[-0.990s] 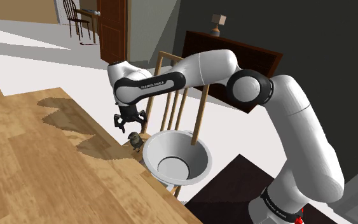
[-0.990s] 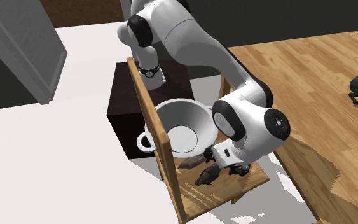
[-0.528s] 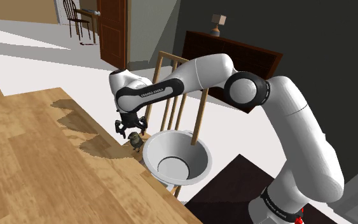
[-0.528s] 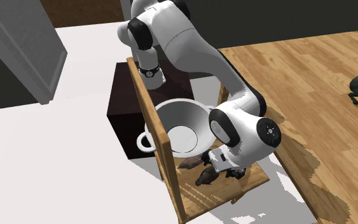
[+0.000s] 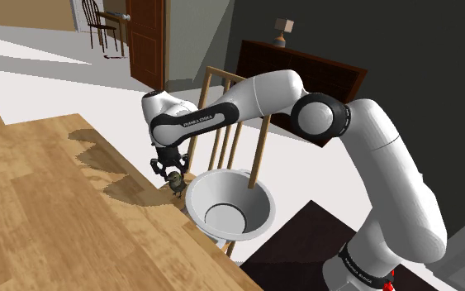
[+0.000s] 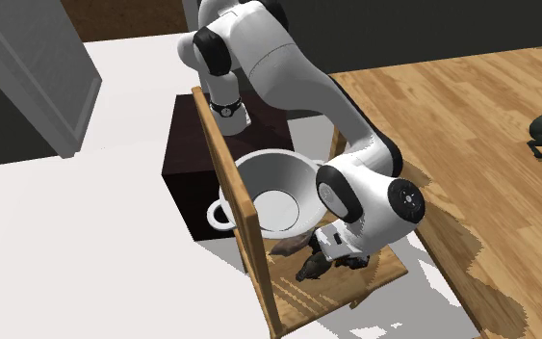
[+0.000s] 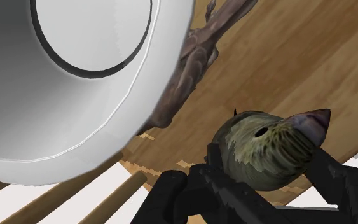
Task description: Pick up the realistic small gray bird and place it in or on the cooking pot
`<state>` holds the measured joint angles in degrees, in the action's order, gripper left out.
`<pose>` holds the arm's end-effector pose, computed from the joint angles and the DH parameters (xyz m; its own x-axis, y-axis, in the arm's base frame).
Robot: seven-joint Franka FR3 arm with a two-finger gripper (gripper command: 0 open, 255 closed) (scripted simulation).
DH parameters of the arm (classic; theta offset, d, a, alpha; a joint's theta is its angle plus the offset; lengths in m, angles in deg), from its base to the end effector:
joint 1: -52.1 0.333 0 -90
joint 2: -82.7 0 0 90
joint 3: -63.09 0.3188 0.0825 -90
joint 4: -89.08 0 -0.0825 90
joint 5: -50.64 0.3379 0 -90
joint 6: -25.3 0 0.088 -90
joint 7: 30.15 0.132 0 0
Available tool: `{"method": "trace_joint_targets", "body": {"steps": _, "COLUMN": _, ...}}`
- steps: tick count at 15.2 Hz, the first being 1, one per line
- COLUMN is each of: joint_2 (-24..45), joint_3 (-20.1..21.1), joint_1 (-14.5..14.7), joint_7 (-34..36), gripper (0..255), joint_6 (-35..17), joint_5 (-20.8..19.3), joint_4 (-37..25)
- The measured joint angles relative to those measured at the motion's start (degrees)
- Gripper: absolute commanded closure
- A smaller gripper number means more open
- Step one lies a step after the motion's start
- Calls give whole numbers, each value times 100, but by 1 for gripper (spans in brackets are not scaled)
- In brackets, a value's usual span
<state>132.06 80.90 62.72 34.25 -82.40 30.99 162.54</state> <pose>0.6327 0.2508 0.2302 0.8426 -0.5369 -0.0412 -0.5156 -0.8265 0.2261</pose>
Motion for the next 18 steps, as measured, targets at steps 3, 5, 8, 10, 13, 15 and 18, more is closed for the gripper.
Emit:
{"method": "trace_joint_targets", "body": {"steps": 3, "joint_2": -5, "joint_3": 1, "joint_1": 0, "joint_7": 0, "gripper": 255, "joint_6": -2, "joint_5": 0, "joint_4": 2}}
{"method": "trace_joint_targets", "body": {"steps": 5, "joint_2": -7, "joint_3": 2, "joint_1": 0, "joint_7": 1, "gripper": 255, "joint_6": -4, "joint_5": 1, "joint_4": 6}}
{"method": "trace_joint_targets", "body": {"steps": 8, "joint_2": -10, "joint_3": 3, "joint_1": -1, "joint_7": 2, "gripper": 255, "joint_6": -6, "joint_5": 1, "joint_4": 13}}
{"method": "trace_joint_targets", "body": {"steps": 10, "joint_2": -27, "joint_3": 5, "joint_1": -5, "joint_7": -5, "gripper": 255, "joint_6": 19, "joint_5": 6, "joint_4": 7}}
{"method": "trace_joint_targets", "body": {"steps": 13, "joint_2": -115, "joint_3": 24, "joint_1": -6, "joint_7": -24, "gripper": 255, "joint_6": 147, "joint_5": 31, "joint_4": -35}}
{"method": "trace_joint_targets", "body": {"steps": 15, "joint_2": -214, "joint_3": 43, "joint_1": -15, "joint_7": -34, "gripper": 255, "joint_6": 236, "joint_5": 54, "joint_4": -26}}
{"method": "trace_joint_targets", "body": {"steps": 18, "joint_2": -300, "joint_3": 59, "joint_1": -20, "joint_7": -70, "gripper": 255, "joint_6": 396, "joint_5": 81, "joint_4": -105}}
